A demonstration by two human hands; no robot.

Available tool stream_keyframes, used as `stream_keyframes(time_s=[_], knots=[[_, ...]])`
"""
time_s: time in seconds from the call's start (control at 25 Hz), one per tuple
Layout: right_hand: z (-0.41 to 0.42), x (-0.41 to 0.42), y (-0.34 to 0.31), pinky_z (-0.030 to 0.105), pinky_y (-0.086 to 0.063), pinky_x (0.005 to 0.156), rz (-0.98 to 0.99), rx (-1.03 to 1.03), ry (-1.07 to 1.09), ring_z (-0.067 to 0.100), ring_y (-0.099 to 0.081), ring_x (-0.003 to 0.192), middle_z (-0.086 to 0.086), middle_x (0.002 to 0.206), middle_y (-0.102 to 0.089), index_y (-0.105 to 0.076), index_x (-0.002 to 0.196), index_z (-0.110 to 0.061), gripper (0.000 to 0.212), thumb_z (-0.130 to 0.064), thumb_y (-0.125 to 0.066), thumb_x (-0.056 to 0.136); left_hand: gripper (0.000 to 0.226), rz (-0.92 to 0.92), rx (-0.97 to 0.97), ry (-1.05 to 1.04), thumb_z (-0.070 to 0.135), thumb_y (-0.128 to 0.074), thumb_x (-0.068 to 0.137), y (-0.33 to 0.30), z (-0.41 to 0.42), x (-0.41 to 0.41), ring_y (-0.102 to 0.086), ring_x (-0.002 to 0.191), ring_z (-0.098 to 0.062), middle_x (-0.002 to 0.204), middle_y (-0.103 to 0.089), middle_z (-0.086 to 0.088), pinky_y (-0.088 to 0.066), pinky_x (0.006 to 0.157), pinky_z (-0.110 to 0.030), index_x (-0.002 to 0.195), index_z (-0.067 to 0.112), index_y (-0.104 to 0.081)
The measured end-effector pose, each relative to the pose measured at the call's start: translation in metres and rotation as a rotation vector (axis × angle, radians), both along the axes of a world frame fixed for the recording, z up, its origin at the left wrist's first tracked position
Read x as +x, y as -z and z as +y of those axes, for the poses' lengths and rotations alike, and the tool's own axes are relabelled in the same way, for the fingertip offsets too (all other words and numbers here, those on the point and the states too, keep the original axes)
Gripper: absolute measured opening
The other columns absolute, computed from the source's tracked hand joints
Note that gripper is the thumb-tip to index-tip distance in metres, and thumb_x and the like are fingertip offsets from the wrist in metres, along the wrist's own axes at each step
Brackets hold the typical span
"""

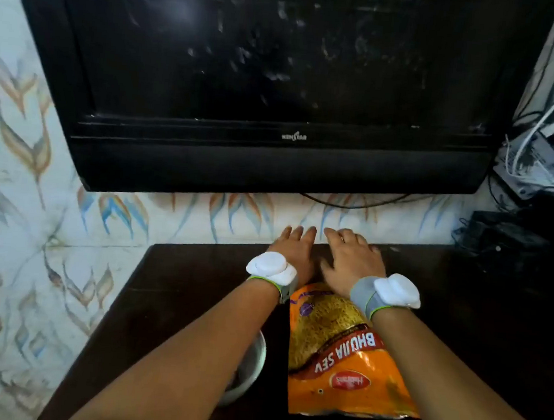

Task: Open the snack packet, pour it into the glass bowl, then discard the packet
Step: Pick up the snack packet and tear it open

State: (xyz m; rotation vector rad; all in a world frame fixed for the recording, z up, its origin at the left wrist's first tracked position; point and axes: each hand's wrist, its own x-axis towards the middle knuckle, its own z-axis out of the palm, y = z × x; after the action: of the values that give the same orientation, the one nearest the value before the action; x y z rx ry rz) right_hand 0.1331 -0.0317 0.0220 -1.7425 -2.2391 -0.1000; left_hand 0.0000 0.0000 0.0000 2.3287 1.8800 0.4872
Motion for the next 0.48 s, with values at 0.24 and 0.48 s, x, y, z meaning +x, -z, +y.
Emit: stream_keyframes(time_s=[0.24,0.48], knots=[[0.007,0.033,0.041,0.049,-0.033,0.108,0.001,-0.205,0.078,0.034,-0.035,0.136,0.01,0.151,-0.036,-0.031,0.146,-0.022,0.06,-0.036,-0.049,0.09,0.058,-0.017,-0.107,0.053,0.03,-0.041,0.088,0.046,-0.002,0.046,-0.025,0.142,-0.036,0.152,-0.034,-0.015,-0.025,0.118,-0.044,0.143,0.018,-0.029],[0.0,0.044,0.051,0.047,-0.035,0.105,0.05,-0.181,0.079,0.033,-0.038,0.134,0.009,0.149,-0.039,-0.034,0.145,-0.023,0.052,-0.033,-0.042,0.094,0.054,0.034,-0.072,0.059,0.028,-0.039,0.089,0.05,-0.01,0.057,-0.025,0.143,-0.034,0.15,-0.036,-0.014,-0.024,0.119,-0.044,0.141,0.015,-0.032]])
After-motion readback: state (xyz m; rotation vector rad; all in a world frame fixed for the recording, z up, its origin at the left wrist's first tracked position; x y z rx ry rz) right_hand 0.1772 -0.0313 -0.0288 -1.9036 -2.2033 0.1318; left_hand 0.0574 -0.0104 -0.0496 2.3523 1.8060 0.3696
